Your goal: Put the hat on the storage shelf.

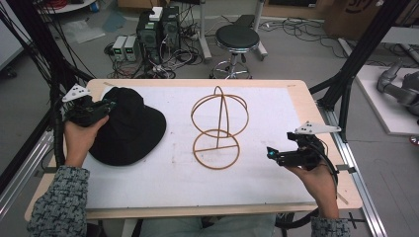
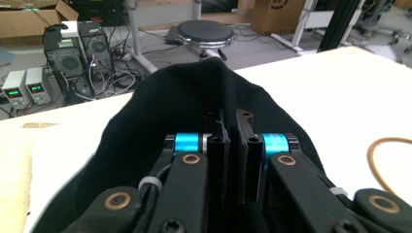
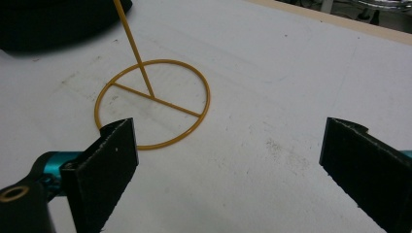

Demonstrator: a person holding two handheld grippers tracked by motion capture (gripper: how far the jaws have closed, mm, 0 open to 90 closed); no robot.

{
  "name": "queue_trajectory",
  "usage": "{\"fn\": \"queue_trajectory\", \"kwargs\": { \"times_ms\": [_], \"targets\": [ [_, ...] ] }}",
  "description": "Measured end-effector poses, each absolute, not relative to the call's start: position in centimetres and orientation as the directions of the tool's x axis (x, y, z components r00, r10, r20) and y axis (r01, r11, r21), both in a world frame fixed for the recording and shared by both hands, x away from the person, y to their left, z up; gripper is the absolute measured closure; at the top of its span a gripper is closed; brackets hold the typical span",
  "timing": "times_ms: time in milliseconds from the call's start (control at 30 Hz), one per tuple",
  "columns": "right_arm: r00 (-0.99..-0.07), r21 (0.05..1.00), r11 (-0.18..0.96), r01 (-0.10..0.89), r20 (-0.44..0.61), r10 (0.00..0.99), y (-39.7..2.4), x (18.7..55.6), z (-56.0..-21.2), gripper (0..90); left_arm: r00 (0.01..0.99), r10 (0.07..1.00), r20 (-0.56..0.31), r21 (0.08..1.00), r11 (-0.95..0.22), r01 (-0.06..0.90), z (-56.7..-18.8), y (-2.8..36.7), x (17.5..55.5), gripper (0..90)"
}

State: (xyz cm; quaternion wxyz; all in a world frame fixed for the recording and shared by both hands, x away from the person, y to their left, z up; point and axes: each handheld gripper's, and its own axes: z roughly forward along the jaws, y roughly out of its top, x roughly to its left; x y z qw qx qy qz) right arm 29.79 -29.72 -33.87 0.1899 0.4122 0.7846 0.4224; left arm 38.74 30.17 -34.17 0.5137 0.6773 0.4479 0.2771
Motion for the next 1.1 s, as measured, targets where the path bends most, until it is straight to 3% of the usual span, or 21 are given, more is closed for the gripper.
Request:
{"fn": "queue_trajectory", "kwargs": {
  "times_ms": [433,700,1100],
  "targets": [
    [-0.582,0.820,0.296,0.490,0.054,0.812,-30.3,29.9,-33.9,6.5,0.495,0.862,-0.108,0.976,-0.002,0.216,-30.6,30.5,36.8,85.9],
    [-0.586,0.829,0.290,0.478,0.055,0.808,-30.3,30.1,-33.5,6.5,0.557,0.822,-0.117,0.981,0.010,0.191,-29.4,31.0,37.8,85.7],
    [-0.588,0.823,0.294,0.486,0.059,0.807,-29.9,30.5,-33.7,6.5,0.658,0.741,-0.132,0.990,0.065,0.126,-24.2,32.2,38.5,85.7]
  ]
}}
